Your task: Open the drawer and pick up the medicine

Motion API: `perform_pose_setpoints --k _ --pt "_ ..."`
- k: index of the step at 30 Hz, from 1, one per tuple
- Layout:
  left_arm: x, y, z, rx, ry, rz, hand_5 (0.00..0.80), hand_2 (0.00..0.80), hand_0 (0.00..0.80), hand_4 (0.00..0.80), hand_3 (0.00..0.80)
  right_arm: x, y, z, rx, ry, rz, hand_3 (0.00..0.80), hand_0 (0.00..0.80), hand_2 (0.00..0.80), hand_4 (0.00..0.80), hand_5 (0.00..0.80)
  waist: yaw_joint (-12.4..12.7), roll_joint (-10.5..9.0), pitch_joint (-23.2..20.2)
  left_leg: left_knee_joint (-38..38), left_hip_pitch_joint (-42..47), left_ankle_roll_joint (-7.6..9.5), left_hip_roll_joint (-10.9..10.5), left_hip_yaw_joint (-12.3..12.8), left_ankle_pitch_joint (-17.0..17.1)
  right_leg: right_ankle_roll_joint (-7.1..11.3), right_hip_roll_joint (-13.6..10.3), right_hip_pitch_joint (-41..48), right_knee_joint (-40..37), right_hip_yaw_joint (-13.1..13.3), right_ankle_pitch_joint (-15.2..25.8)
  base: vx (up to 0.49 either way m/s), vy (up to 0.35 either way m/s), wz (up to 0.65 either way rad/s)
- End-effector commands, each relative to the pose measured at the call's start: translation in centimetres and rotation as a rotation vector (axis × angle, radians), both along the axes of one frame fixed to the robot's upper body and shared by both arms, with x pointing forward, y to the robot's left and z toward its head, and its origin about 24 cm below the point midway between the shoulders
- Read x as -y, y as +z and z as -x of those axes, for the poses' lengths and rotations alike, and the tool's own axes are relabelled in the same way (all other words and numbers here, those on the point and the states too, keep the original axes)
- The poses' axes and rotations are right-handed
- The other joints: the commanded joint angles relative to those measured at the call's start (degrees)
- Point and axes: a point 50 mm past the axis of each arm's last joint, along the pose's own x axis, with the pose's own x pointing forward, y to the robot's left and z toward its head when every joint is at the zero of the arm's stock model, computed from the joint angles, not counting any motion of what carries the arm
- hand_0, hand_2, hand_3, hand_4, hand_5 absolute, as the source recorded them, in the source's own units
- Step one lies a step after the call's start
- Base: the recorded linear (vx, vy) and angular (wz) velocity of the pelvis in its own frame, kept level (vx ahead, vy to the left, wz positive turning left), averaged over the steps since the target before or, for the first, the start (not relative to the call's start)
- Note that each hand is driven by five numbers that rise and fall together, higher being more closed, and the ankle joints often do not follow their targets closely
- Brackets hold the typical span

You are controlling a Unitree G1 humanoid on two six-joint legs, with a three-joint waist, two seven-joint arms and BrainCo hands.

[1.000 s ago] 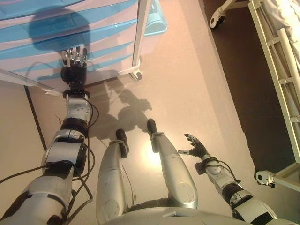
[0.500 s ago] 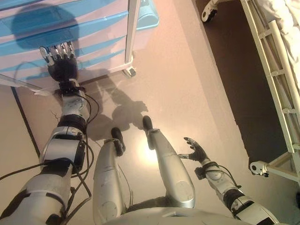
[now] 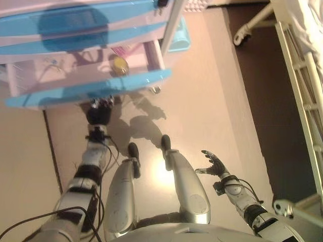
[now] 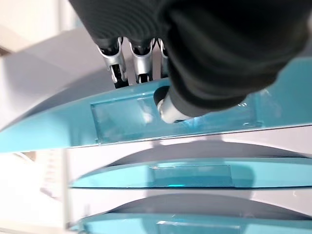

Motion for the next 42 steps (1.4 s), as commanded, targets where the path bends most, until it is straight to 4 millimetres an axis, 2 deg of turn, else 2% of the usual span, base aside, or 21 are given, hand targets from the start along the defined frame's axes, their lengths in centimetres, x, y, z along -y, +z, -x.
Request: perform_pose_setpoints --k 1,3,4,5,6,8,9,11,14,16,18,20,21,22,26,28,31,33,35,38,42 --pt "2.6 15.2 0.6 1.0 -0.251 -0.111 0.8 0.8 0.8 0.8 0.8 1.3 -0.8 2.1 -0.039 -0.018 0.044 0.0 0.0 0.0 0.0 0.0 5.1 5.75 -7.7 1.6 0.3 -1.27 -1.0 -3.1 -4.3 -2.03 1.2 5.7 -2.2 -2.9 -1.3 -0.006 -0.126 0.39" --pt "2.7 12.4 1.3 0.904 -0.283 -0.067 0.8 0.8 0.8 0.8 0.8 1.7 -0.9 2.1 -0.05 -0.03 0.052 0.0 0.0 0.0 0.0 0.0 6.1 6.24 -8.6 -0.5 2.1 -2.09 -0.5 -4.3 -3.0 -2.33 1.4 8.1 -2.9 -4.3 -2.0 0.006 -0.125 0.45" --pt "2.8 9.4 2.1 0.789 -0.319 -0.033 0.8 0.8 0.8 0.8 0.8 2.2 -0.9 2.0 -0.064 -0.046 0.059 0.0 0.0 0.0 0.0 0.0 7.1 6.61 -9.5 -2.6 4.0 -2.72 -0.1 -5.5 -1.9 -2.48 1.6 10.4 -3.8 -5.3 -2.5 0.032 -0.111 0.5" --pt "2.8 8.6 2.4 0.766 -0.33 -0.032 0.8 0.8 0.8 0.8 0.8 2.3 -0.9 2.0 -0.068 -0.045 0.064 0.0 0.0 0.0 0.0 0.0 7.3 6.69 -9.8 -3.2 4.4 -2.88 0.0 -5.7 -1.6 -2.5 1.7 10.8 -4.1 -5.6 -2.5 0.043 -0.134 0.47" --pt "3.0 6.3 3.1 0.671 -0.356 -0.013 0.8 0.8 0.8 0.8 0.8 2.7 -0.8 1.9 -0.078 -0.057 0.071 0.0 0.0 0.0 0.0 0.0 7.8 6.93 -10.4 -4.6 5.7 -3.35 0.4 -6.4 -0.9 -2.6 1.8 12.4 -5.0 -6.5 -2.6 0.044 -0.135 0.45" --pt "3.3 0.3 5.7 0.41 -0.437 0.014 0.8 0.8 0.8 0.8 0.8 4.0 -0.7 1.7 -0.101 -0.085 0.09 0.0 0.0 0.0 0.0 0.0 9.3 7.45 -12.1 -7.1 8.0 -4.41 1.4 -7.4 0.5 -2.77 1.9 15.6 -7.1 -8.4 -2.5 0.061 -0.147 0.42" --pt "3.4 -2.4 7.1 0.254 -0.46 -0.01 0.8 0.8 0.8 0.8 0.8 4.4 -0.7 1.7 -0.108 -0.099 0.096 0.0 0.0 0.0 0.0 0.0 9.8 7.7 -12.4 -7.9 9.3 -4.7 1.6 -7.8 0.8 -2.75 2.0 17.1 -7.8 -9.1 -2.6 0.053 -0.11 0.51" --pt "3.1 -8.0 11.3 -0.093 -0.535 -0.048 0.8 0.8 0.8 0.8 0.8 5.2 -0.7 1.8 -0.121 -0.126 0.103 0.0 0.0 0.0 0.0 0.0 10.8 8.08 -13.8 -9.7 10.7 -5.23 2.1 -8.6 2.0 -2.71 2.1 18.7 -9.4 -10.8 -2.1 0.033 -0.106 0.65" --pt "2.3 -13.0 17.7 -0.547 -0.585 -0.051 0.8 0.8 0.8 0.8 0.8 5.9 -0.9 2.2 -0.136 -0.163 0.104 0.0 0.0 0.0 0.0 0.0 11.9 8.54 -15.2 -11.6 12.1 -5.58 2.3 -8.8 2.9 -2.64 2.1 20.4 -10.8 -12.5 -2.1 0.007 -0.062 0.52" --pt "1.3 -14.7 21.3 -0.77 -0.591 -0.061 0.8 0.8 0.8 0.8 0.8 6.3 -1.0 2.5 -0.15 -0.18 0.109 0.0 0.0 0.0 0.0 0.0 12.1 8.9 -16.0 -12.3 12.8 -5.79 2.2 -8.9 3.2 -2.58 2.2 21.1 -11.5 -13.0 -2.1 0.011 0.0 0.61" --pt "-0.2 -15.7 24.3 -0.935 -0.577 -0.099 0.8 0.8 0.8 0.8 0.8 6.8 -1.1 2.8 -0.168 -0.181 0.121 0.0 0.0 0.0 0.0 0.0 11.9 9.28 -16.7 -12.8 13.5 -5.88 2.2 -8.9 3.2 -2.57 2.2 22.0 -12.3 -13.2 -2.2 0.024 0.041 0.34" --pt "-1.3 -16.2 25.9 -1.009 -0.535 -0.168 0.8 0.8 0.8 0.8 0.8 7.3 -1.2 3.0 -0.182 -0.183 0.136 0.0 0.0 0.0 0.0 0.0 11.6 9.57 -17.3 -13.1 14.2 -5.79 1.9 -9.0 3.1 -2.51 2.2 22.6 -12.9 -13.3 -2.2 0.04 0.057 0.08" --pt "-2.2 -16.6 26.3 -1.083 -0.482 -0.283 0.621 0.621 0.621 0.621 0.621 7.6 -1.4 3.3 -0.2 -0.193 0.145 0.0 0.0 0.0 0.0 0.0 11.4 9.73 -17.8 -13.3 14.7 -5.73 1.7 -8.9 2.9 -2.38 2.1 23.0 -13.4 -13.3 -2.1 0.055 0.079 -0.02" --pt "-3.0 -16.8 26.6 -1.146 -0.438 -0.349 0.0 0.0 0.0 0.0 0.0 7.7 -1.4 3.4 -0.207 -0.202 0.153 0.0 0.0 0.0 0.0 0.0 11.3 9.73 -18.2 -13.4 15.0 -5.66 1.6 -9.0 2.8 -2.31 2.0 23.3 -13.6 -13.3 -2.0 0.062 0.091 -0.05" --pt "-5.6 -17.1 25.1 -1.296 -0.224 -0.777 0.0 0.0 0.0 0.0 0.0 7.7 -2.1 4.4 -0.204 -0.274 0.192 0.0 0.0 0.0 0.0 0.0 10.7 9.17 -19.4 -14.4 16.4 -5.13 0.9 -9.0 2.4 -2.05 1.9 24.0 -14.5 -12.8 -1.5 0.06 0.05 -0.04" --pt "-6.6 -16.7 23.4 -1.311 -0.156 -1.044 0.0 0.0 0.0 0.0 0.0 8.0 -2.0 4.7 -0.17 -0.341 0.218 0.0 0.0 0.0 0.0 0.0 10.4 8.63 -19.9 -14.8 16.9 -4.84 0.5 -9.2 2.2 -1.84 2.0 24.3 -15.1 -12.2 -1.2 0.058 0.026 -0.05" --pt "-6.0 -16.5 21.5 -1.236 -0.215 -1.349 0.0 0.0 0.0 0.0 0.0 8.7 -1.5 4.9 -0.091 -0.45 0.251 0.0 0.0 0.0 0.0 0.0 9.6 7.91 -20.8 -15.5 17.6 -4.22 0.3 -8.9 2.1 -1.37 2.4 24.5 -16.2 -10.8 -0.1 0.055 0.018 -0.12" --pt "-5.1 -16.6 20.7 -1.185 -0.291 -1.48 0.0 0.0 0.0 0.0 0.0 9.2 -0.6 4.1 -0.008 -0.51 0.254 0.0 0.0 0.0 0.0 0.0 8.7 7.68 -21.0 -16.1 18.2 -3.78 0.3 -8.3 1.9 -0.96 2.5 24.3 -16.6 -9.6 0.6 0.038 0.042 -0.11" --pt "-4.5 -16.8 20.4 -1.172 -0.341 -1.556 0.0 0.0 0.0 0.0 0.0 9.4 1.1 2.6 0.113 -0.545 0.226 0.0 0.0 0.0 0.0 0.0 7.5 7.52 -21.2 -16.7 18.8 -3.26 0.2 -7.3 1.6 -0.53 2.6 24.1 -16.9 -8.2 1.2 0.04 0.071 -0.27" --pt "-4.0 -17.1 20.7 -1.182 -0.395 -1.587 0.0 0.0 0.0 0.0 0.0 8.7 4.3 -0.1 0.291 -0.495 0.164 0.0 0.0 0.0 0.0 0.0 5.7 7.46 -21.6 -17.5 19.8 -2.57 0.1 -5.9 1.0 -0.09 2.7 23.8 -17.3 -6.2 1.8 0.036 0.099 -0.44" --pt "-4.1 -17.4 21.5 -1.234 -0.422 -1.585 0.0 0.0 0.0 0.0 0.0 5.2 10.0 -3.0 0.554 -0.248 0.109 0.0 0.0 0.0 0.0 0.0 3.5 7.32 -21.9 -18.5 20.4 -1.92 0.0 -4.2 0.6 0.64 2.4 23.0 -17.8 -4.2 2.6 0.007 0.086 -0.35"
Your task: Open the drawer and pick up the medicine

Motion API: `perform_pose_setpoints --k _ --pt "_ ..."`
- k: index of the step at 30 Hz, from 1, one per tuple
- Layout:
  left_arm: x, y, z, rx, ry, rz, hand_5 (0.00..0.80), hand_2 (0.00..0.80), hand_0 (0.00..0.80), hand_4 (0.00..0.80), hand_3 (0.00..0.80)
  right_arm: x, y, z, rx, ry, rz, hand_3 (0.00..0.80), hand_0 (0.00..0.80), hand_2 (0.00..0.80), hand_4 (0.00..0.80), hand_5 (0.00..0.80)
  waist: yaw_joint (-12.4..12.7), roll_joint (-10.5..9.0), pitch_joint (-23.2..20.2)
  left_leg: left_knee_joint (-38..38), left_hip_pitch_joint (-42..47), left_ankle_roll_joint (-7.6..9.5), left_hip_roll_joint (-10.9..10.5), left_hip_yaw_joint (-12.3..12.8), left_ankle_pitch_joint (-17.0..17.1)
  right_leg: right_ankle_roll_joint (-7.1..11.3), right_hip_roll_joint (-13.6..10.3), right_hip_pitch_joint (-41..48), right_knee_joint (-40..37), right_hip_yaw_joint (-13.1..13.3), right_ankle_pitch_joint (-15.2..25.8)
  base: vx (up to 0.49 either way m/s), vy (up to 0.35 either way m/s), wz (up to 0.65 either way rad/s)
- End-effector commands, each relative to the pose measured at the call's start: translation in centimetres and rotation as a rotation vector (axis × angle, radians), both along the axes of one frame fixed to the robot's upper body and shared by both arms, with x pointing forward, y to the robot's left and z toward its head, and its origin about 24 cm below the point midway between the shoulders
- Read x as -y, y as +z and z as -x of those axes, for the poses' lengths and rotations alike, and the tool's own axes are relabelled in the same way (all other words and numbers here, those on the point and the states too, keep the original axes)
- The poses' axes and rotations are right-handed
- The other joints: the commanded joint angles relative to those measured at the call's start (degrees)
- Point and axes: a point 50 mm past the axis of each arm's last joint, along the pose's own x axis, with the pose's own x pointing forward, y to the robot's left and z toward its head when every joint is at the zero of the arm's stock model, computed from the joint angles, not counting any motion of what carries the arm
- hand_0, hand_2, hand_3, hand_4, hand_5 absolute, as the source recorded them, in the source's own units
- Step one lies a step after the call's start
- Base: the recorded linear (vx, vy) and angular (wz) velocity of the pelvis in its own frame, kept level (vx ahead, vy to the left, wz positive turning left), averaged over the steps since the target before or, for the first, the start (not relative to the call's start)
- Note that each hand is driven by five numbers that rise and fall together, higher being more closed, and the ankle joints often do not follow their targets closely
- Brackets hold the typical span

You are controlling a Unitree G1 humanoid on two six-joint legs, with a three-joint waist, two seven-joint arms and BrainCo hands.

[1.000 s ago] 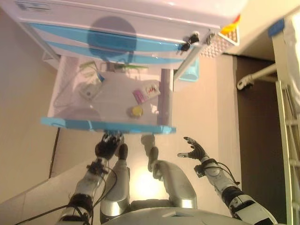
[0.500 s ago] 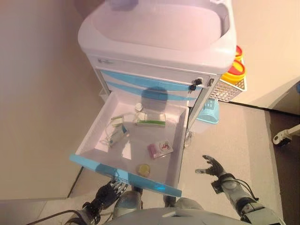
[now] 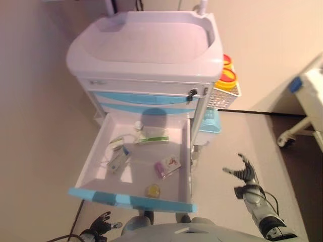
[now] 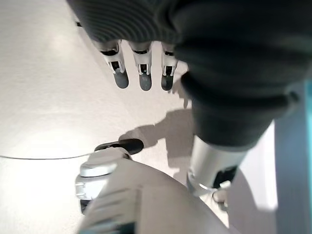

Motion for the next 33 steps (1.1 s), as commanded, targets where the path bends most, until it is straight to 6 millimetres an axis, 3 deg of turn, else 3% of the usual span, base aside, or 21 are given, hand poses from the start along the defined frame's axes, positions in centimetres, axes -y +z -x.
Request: perform_pose_setpoints --k 1,7,10,15,23,33 --pt "-0.5 0.2 -0.8 -0.012 -0.019 -0.038 0.0 0.0 0.0 0.0 0.0 -2.4 6.2 -3.0 0.277 0.262 0.098 0.0 0.0 0.0 0.0 0.0 -1.3 -0.76 1.7 1.0 1.2 3.15 -3.6 1.1 -6.4 4.41 -1.9 2.9 -5.3 1.9 5.3 -0.022 0.064 -0.33" --pt "-0.4 -0.4 1.2 -0.127 -0.059 -0.048 0.0 0.0 0.0 0.0 0.0 -6.9 12.4 -3.2 0.459 0.753 0.267 0.0 0.0 0.0 0.0 0.0 -1.6 -1.08 0.8 -1.0 0.9 3.15 -3.5 2.4 -5.7 5.53 -2.3 1.5 -6.2 2.8 6.3 -0.028 0.036 -0.21" --pt "-0.4 -0.5 1.8 -0.171 -0.09 -0.049 0.0 0.0 0.0 0.0 0.0 -9.2 14.6 -2.8 0.506 1.002 0.38 0.0 0.0 0.0 0.0 0.0 -0.7 -1.46 0.4 -1.8 0.6 3.0 -3.5 2.4 -5.3 5.95 -2.5 1.0 -6.7 2.7 6.6 -0.011 -0.003 -0.01" --pt "-0.6 -0.4 0.8 -0.175 -0.141 -0.047 0.0 0.0 0.0 0.0 0.0 -12.7 16.9 -3.0 0.524 1.292 0.597 0.0 0.0 0.0 0.0 0.0 1.3 -2.04 0.3 -1.7 -0.1 2.94 -3.7 1.6 -5.2 6.17 -2.9 0.9 -7.1 2.0 6.8 -0.03 -0.016 0.02" --pt "-0.3 -0.1 -0.9 -0.143 -0.135 -0.024 0.0 0.0 0.0 0.0 0.0 -15.8 15.4 -4.1 0.481 1.494 0.862 0.0 0.0 0.0 0.0 0.0 5.8 -2.45 0.1 -2.3 -0.3 2.49 -4.1 -1.9 -4.5 5.89 -3.2 2.8 -8.8 -1.3 6.6 -0.001 -0.056 0.22" --pt "-0.4 0.0 -1.1 -0.154 -0.141 -0.011 0.0 0.0 0.0 0.0 0.0 -16.3 9.3 -5.1 0.316 1.647 1.156 0.0 0.0 0.0 0.0 0.0 11.9 -2.72 0.4 -3.7 -1.2 0.8 -3.7 -7.2 -2.3 4.91 -2.9 5.0 -10.7 -7.8 6.0 0.005 -0.077 0.36"
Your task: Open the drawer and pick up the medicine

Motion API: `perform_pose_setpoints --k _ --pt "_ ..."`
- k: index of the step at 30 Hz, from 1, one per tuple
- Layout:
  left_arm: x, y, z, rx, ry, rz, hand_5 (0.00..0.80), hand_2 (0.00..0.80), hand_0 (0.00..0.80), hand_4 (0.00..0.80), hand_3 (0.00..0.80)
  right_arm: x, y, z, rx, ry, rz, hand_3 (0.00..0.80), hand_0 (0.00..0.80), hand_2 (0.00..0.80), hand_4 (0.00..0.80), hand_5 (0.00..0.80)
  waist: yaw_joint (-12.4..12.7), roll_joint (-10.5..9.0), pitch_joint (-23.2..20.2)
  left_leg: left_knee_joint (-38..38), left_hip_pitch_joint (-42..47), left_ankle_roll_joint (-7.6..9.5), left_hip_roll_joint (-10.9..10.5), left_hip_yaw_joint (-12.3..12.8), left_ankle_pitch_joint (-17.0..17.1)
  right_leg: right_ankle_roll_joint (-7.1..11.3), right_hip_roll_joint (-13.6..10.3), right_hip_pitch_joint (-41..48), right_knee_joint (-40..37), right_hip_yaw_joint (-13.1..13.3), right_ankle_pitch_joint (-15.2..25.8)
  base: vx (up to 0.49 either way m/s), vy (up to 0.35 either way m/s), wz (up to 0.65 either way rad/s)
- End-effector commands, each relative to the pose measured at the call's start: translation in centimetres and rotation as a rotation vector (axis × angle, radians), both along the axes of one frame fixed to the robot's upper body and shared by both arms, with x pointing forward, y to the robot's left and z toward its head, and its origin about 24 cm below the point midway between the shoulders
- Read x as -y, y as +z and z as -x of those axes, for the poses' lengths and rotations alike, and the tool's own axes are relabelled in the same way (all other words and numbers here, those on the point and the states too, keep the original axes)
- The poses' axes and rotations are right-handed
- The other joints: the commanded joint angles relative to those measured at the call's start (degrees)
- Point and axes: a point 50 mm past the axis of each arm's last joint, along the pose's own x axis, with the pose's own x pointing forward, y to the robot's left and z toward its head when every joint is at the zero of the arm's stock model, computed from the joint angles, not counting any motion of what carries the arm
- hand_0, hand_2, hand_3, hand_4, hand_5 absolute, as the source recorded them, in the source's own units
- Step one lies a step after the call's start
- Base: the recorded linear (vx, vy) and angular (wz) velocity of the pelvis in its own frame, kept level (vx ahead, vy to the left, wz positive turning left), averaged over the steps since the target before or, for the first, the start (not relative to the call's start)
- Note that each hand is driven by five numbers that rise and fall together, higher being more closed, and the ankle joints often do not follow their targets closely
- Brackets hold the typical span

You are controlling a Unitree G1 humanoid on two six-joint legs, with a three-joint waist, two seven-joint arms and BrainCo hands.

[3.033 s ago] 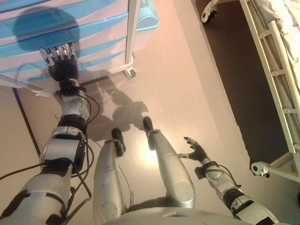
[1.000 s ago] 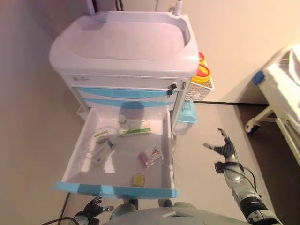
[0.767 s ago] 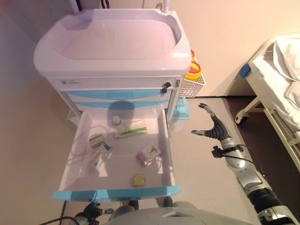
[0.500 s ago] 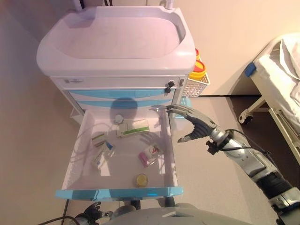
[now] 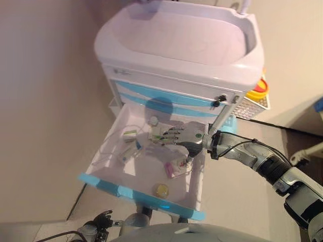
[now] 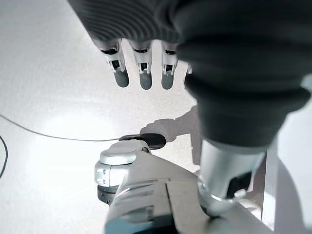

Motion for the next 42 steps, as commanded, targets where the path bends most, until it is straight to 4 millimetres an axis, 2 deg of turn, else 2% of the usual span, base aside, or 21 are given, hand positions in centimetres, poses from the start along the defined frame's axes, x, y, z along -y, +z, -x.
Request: perform_pose_setpoints --k 1,7,20,30,36,42 --pt "-0.6 0.0 0.4 -0.06 -0.069 -0.02 0.0 0.0 0.0 0.0 0.0 -1.8 -0.4 0.3 0.049 0.122 0.008 0.0 0.0 0.0 0.0 0.0 2.9 -2.19 -0.5 1.5 -1.2 -0.13 -2.1 -0.9 -5.7 2.49 -2.5 -2.8 4.0 -1.6 -0.5 0.014 -0.065 0.36" --pt "-0.4 -0.1 0.5 -0.06 -0.093 -0.022 0.0 0.0 0.0 0.0 0.0 -0.6 -4.4 0.8 -0.008 0.074 0.07 0.0 0.0 0.0 0.0 0.0 4.7 -2.13 -0.6 1.4 -1.9 -0.62 -2.1 -3.1 -5.0 2.01 -2.2 -2.4 4.0 -3.6 -1.0 0.018 -0.043 0.22" --pt "0.5 -0.2 0.2 -0.033 -0.124 -0.007 0.0 0.0 0.0 0.0 0.0 0.1 -10.0 3.9 -0.195 -0.109 0.032 0.0 0.0 0.0 0.0 0.0 5.0 -1.48 -0.5 1.3 -2.5 -0.89 -2.1 -4.5 -4.2 1.81 -2.0 -2.1 4.1 -4.8 -1.4 0.008 -0.01 0.07" --pt "1.1 -0.5 0.5 -0.036 -0.117 0.004 0.0 0.0 0.0 0.0 0.0 -0.5 -11.0 4.2 -0.182 -0.239 -0.043 0.0 0.0 0.0 0.0 0.0 3.9 -0.86 -0.4 1.2 -2.3 -0.73 -2.2 -4.5 -4.1 1.8 -2.0 -2.3 4.3 -4.3 -1.3 0.0 0.0 0.0" --pt "1.7 -0.6 0.4 -0.025 -0.101 0.019 0.0 0.0 0.0 0.0 0.0 -0.6 -10.6 3.8 -0.074 -0.276 -0.089 0.0 0.0 0.0 0.0 0.0 3.1 -0.29 0.1 1.4 -2.4 -0.6 -2.2 -4.2 -4.2 1.78 -2.1 -2.7 4.6 -4.0 -1.3 0.0 0.0 0.0" --pt "1.9 -0.7 0.3 -0.021 -0.091 0.025 0.0 0.0 0.0 0.0 0.0 -1.2 -10.3 3.8 -0.052 -0.259 -0.097 0.0 0.0 0.0 0.0 0.0 2.6 -0.06 0.4 1.2 -2.3 -0.55 -2.2 -4.0 -4.2 1.79 -2.1 -2.9 4.6 -3.9 -1.3 0.0 0.0 0.0"
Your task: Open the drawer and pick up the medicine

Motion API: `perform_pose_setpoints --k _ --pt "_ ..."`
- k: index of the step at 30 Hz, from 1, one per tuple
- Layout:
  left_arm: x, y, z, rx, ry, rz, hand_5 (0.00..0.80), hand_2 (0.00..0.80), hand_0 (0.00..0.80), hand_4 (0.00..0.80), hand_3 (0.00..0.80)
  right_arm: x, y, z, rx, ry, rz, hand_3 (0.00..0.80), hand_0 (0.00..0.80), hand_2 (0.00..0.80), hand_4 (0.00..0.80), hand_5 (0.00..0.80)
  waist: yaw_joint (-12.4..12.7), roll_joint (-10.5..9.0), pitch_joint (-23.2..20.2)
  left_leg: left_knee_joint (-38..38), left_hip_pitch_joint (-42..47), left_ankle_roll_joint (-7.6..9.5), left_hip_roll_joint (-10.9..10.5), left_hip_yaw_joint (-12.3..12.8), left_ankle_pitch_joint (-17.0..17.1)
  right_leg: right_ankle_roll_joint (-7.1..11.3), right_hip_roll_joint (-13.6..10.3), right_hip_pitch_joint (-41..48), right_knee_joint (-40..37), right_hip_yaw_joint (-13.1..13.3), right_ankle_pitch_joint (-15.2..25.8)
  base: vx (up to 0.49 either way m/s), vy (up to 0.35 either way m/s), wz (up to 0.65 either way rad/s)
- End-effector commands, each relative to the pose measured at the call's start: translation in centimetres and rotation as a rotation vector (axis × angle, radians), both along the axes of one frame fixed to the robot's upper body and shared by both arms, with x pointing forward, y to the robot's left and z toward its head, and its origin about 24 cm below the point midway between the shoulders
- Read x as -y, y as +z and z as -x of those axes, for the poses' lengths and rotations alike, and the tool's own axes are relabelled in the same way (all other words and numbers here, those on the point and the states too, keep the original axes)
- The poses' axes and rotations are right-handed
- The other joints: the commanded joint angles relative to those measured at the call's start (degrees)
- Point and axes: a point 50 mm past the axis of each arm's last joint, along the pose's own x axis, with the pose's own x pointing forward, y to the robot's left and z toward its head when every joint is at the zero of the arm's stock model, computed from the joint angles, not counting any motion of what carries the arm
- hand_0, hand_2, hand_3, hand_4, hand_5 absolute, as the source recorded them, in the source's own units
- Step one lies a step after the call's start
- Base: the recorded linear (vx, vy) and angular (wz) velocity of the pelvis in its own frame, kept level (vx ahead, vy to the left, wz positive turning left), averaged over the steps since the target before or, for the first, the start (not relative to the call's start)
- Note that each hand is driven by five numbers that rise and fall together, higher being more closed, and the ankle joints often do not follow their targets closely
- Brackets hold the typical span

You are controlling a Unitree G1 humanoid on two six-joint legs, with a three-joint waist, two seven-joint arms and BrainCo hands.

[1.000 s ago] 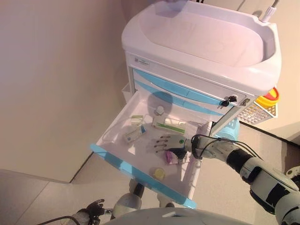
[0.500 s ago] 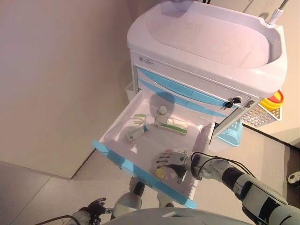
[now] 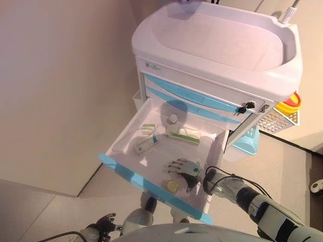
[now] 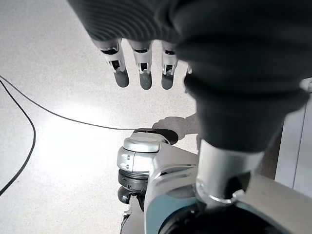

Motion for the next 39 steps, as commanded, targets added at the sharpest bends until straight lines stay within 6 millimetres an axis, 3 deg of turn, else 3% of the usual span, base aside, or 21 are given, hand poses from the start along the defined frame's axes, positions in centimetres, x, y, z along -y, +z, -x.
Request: perform_pose_setpoints --k 1,39 --pt "1.0 -0.3 -0.6 -0.004 -0.023 0.016 0.0 0.0 0.0 0.0 0.0 -2.2 1.9 -1.1 0.087 0.054 -0.088 0.0 0.0 0.0 0.0 0.0 0.1 -0.99 0.8 1.2 0.3 0.07 -1.8 0.7 -6.0 1.86 -2.1 -2.4 4.5 0.8 -1.2 0.0 0.0 0.0" --pt "1.3 -0.2 -1.0 -0.001 -0.076 0.009 0.0 0.0 0.0 0.0 0.0 -3.7 0.3 1.1 -0.018 0.154 -0.071 0.0 0.0 0.0 0.0 0.0 1.7 -0.98 1.0 0.8 0.2 0.05 -2.0 -0.5 -5.6 2.05 -2.3 -1.9 4.1 -0.6 -1.2 0.0 0.0 0.0"
